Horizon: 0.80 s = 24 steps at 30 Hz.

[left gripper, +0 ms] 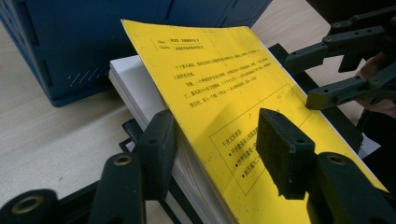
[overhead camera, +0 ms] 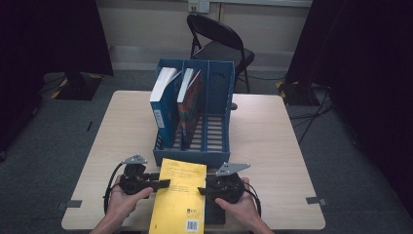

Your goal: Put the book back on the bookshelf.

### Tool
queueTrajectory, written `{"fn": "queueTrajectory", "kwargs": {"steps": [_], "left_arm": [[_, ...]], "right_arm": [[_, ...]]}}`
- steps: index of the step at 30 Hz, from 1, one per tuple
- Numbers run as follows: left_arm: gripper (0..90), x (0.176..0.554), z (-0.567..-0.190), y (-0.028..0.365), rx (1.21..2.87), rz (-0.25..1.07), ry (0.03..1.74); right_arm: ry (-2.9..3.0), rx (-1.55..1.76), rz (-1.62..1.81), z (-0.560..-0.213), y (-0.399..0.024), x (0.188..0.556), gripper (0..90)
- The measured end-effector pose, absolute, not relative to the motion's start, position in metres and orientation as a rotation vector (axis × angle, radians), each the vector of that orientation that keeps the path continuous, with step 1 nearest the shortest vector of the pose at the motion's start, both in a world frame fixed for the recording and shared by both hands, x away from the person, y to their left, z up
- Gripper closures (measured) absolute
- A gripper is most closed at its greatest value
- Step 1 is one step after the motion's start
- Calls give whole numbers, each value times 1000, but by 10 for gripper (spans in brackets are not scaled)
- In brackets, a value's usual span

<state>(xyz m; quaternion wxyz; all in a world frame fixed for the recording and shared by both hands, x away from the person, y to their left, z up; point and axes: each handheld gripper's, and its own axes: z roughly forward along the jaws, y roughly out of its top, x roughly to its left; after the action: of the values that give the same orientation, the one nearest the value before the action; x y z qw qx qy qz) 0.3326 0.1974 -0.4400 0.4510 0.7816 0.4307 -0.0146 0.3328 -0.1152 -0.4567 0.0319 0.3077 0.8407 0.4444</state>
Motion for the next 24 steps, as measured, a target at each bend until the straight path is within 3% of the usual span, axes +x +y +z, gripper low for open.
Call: {"fn": "queueTrajectory", "kwargs": {"steps": [7, 18, 21, 24], "left_arm": [[518, 329, -446, 195, 1941, -114, 1052], [489, 344, -448, 193, 1910, -170, 1070], [587, 351, -449, 188, 1928, -186, 1047], [629, 356, -452, 184, 1908, -234, 1039]], "right_arm": [[2588, 946, 1368, -457, -115, 333, 506], [2589, 951, 1370, -457, -115, 333, 505], [2589, 950, 1369, -457, -115, 333, 504], [2589, 944, 1369, -457, -115, 333, 503]]}}
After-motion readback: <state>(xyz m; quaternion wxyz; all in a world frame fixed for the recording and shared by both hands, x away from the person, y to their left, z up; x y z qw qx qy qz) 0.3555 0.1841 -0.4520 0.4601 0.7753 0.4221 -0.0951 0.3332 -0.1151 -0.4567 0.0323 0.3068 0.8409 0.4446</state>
